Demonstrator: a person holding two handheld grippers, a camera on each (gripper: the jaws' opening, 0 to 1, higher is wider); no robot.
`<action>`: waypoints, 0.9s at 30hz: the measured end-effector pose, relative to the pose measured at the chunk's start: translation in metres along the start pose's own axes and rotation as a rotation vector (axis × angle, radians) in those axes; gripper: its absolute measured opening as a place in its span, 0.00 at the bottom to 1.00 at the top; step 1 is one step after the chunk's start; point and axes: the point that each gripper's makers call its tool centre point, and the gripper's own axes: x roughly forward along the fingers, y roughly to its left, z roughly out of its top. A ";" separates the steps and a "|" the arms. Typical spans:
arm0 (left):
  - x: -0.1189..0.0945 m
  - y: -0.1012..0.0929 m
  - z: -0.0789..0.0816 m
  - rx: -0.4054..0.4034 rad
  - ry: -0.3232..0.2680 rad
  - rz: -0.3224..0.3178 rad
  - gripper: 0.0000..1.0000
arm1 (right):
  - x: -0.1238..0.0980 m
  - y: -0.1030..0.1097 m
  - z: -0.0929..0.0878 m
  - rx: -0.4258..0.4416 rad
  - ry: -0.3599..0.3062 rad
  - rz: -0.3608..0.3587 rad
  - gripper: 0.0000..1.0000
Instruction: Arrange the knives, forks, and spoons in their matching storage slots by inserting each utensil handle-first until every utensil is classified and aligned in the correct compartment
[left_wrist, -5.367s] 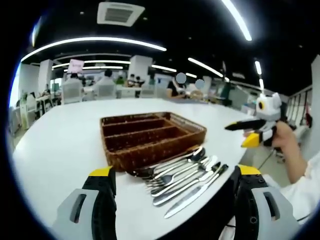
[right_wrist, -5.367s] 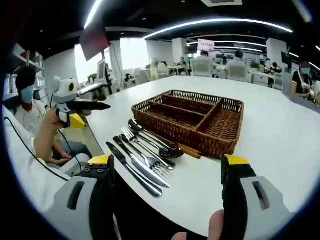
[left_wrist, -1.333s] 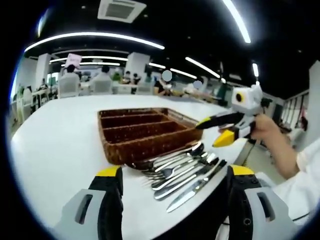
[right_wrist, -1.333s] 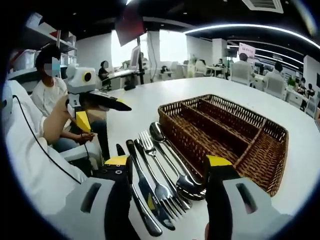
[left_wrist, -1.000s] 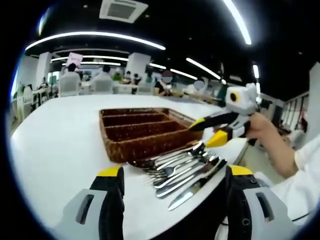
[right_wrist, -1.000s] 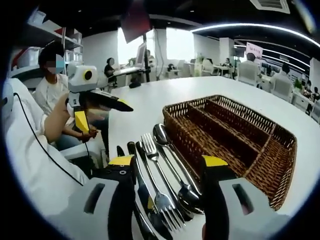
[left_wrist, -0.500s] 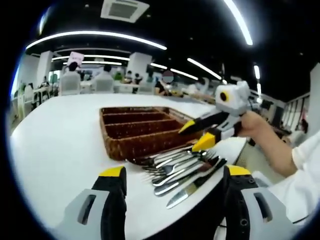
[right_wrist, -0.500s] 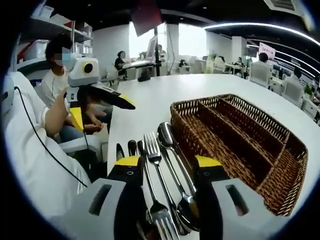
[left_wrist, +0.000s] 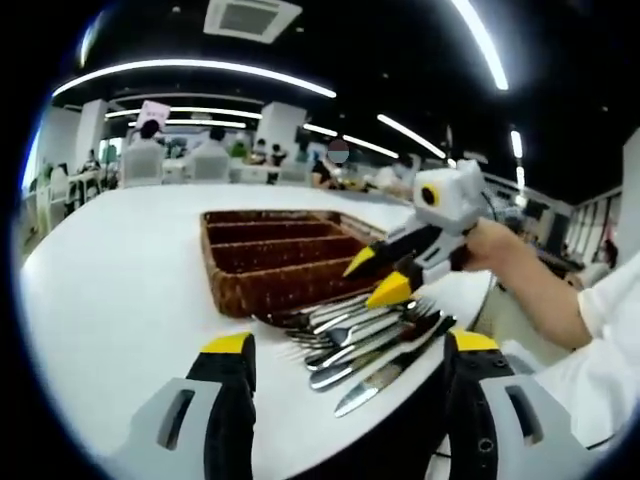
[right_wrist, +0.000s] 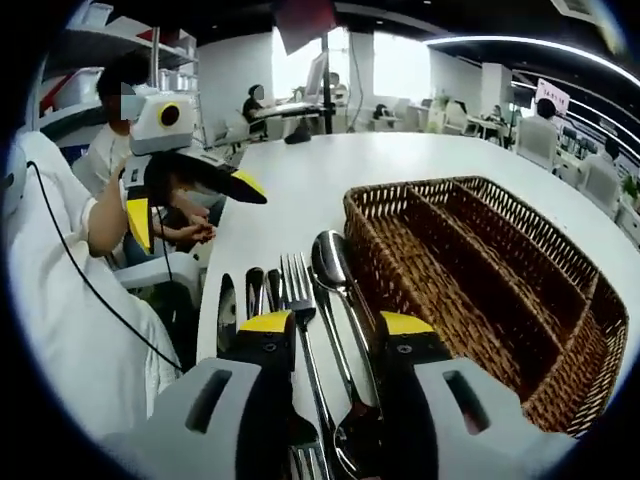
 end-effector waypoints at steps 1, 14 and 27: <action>0.000 0.001 0.000 -0.001 0.001 0.001 0.76 | 0.001 0.000 0.000 -0.002 0.002 0.002 0.31; 0.005 0.003 -0.004 -0.008 0.000 -0.001 0.76 | 0.014 -0.004 -0.013 -0.012 0.071 0.040 0.21; 0.005 0.003 -0.008 -0.006 0.002 0.002 0.75 | 0.023 0.003 -0.017 -0.048 0.116 0.063 0.15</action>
